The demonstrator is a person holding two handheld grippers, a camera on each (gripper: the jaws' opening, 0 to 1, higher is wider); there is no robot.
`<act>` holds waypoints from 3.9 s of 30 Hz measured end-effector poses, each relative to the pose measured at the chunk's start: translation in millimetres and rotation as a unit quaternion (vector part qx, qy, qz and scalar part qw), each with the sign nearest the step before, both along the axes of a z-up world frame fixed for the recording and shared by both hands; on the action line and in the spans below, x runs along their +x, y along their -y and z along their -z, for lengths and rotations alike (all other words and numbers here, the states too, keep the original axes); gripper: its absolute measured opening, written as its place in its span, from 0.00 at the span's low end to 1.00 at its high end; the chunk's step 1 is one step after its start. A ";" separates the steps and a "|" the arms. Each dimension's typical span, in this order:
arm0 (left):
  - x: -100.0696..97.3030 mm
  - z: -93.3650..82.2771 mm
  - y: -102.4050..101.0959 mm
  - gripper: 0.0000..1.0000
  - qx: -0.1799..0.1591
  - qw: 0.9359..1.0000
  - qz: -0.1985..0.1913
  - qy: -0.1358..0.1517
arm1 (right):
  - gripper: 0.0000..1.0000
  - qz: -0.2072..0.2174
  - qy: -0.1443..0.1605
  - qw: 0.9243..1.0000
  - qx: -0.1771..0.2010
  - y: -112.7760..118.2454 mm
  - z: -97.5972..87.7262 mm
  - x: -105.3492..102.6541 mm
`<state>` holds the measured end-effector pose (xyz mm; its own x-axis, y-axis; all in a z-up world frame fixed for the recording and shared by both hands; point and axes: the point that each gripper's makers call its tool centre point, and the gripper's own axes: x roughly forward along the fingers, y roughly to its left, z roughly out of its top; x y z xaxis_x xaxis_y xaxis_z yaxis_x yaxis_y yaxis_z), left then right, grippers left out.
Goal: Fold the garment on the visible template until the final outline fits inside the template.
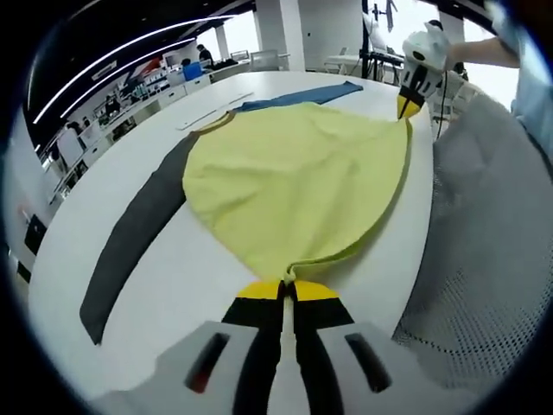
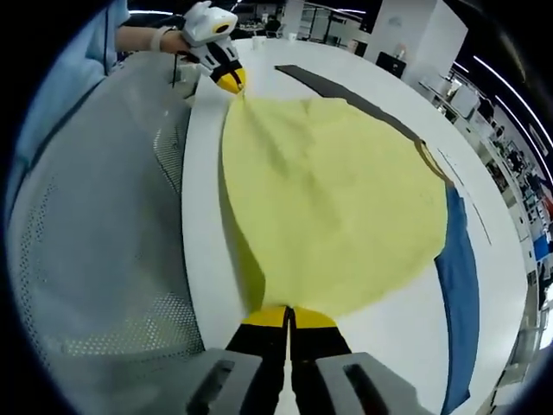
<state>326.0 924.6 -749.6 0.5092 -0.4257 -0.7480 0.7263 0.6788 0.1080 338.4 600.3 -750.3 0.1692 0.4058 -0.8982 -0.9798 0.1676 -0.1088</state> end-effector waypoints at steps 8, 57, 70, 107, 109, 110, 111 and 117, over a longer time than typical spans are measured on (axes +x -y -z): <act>-11.5 10.1 4.9 0.00 0.009 1.000 0.021 -0.019 | 0.00 -0.011 -0.001 1.000 -0.012 6.8 4.9 -2.3; 13.1 -28.4 14.7 0.97 -0.150 0.987 -0.048 0.013 | 1.00 0.257 0.009 0.944 0.207 30.7 -31.6 46.7; 23.6 -30.3 14.6 0.96 -0.149 0.987 -0.049 0.016 | 1.00 0.345 0.039 0.906 0.243 70.4 -47.3 77.2; 35.9 -11.2 -38.7 0.85 -0.180 0.967 -0.181 0.023 | 0.28 0.708 0.160 0.628 0.280 267.7 -11.9 190.9; 34.7 -10.9 -39.4 0.84 -0.180 0.966 -0.183 0.026 | 0.27 0.709 0.160 0.629 0.276 268.9 -9.6 193.0; 34.4 -11.3 -38.9 0.83 -0.183 0.965 -0.185 0.027 | 0.27 0.704 0.166 0.641 0.257 269.7 -7.0 191.9; 34.4 -11.2 -38.8 0.82 -0.184 0.965 -0.186 0.026 | 0.24 0.699 0.168 0.659 0.221 271.8 -0.5 188.5; 30.8 -8.3 -41.7 0.81 -0.183 0.963 -0.196 0.025 | 0.16 0.707 0.161 0.642 0.247 254.8 -8.5 193.4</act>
<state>356.8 966.3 -741.3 0.7161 -0.4235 -0.5549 0.4059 0.8993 -0.1627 531.8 345.5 -741.8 0.8271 -0.1375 -0.5449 0.2515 0.9576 0.1402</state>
